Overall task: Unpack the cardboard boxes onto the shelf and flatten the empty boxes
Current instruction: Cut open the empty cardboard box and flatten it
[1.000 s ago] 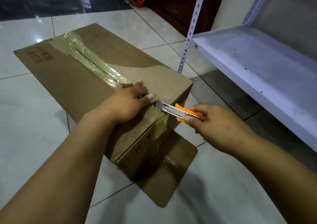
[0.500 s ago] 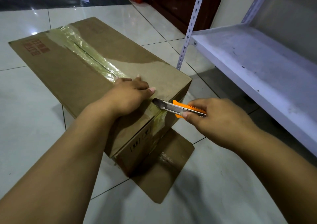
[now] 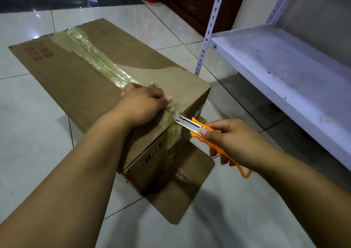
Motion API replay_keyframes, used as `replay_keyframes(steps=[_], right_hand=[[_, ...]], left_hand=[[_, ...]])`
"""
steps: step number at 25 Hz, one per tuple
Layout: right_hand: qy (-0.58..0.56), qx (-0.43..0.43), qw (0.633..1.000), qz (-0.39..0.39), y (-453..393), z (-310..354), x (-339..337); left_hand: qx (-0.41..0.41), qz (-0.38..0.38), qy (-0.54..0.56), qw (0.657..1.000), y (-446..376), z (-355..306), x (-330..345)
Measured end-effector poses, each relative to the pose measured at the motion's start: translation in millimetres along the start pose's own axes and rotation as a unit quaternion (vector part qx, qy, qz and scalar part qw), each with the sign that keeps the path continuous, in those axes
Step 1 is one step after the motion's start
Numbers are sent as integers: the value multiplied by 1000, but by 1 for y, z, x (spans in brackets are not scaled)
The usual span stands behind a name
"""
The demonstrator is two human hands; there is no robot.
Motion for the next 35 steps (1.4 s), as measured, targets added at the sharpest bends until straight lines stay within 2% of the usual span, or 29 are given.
replay_keyframes(steps=[5,11,14,18,23,29,35], right_hand=[[-47,10,995,85,10,-3,12],[-53,27,998,24,1,-4,11],[-66,6,998,-8,0,0,6],[-62,-15,996,-65,-1,6,0],[-21,-40,989,-139,-11,6,-1],[43,-59,983,-168,-21,10,6],[-40,-76,990,-108,-33,18,29]], left_hand=[[2,-25,31,999,-6,5,-7],[33,-26,28,999,1,5,-2],[82,-53,-12,995,6,4,-1],[84,-70,-61,992,12,7,-2],[89,-85,7,992,22,13,-7],[56,-49,-30,997,23,18,-2],[13,-50,-9,999,29,16,4]])
Point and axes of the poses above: each hand's wrist, its own y-axis away from the middle knuckle, its own x-axis out of the palm, z = x × y, the point moved 3 cm from there along -y, towards the middle knuckle
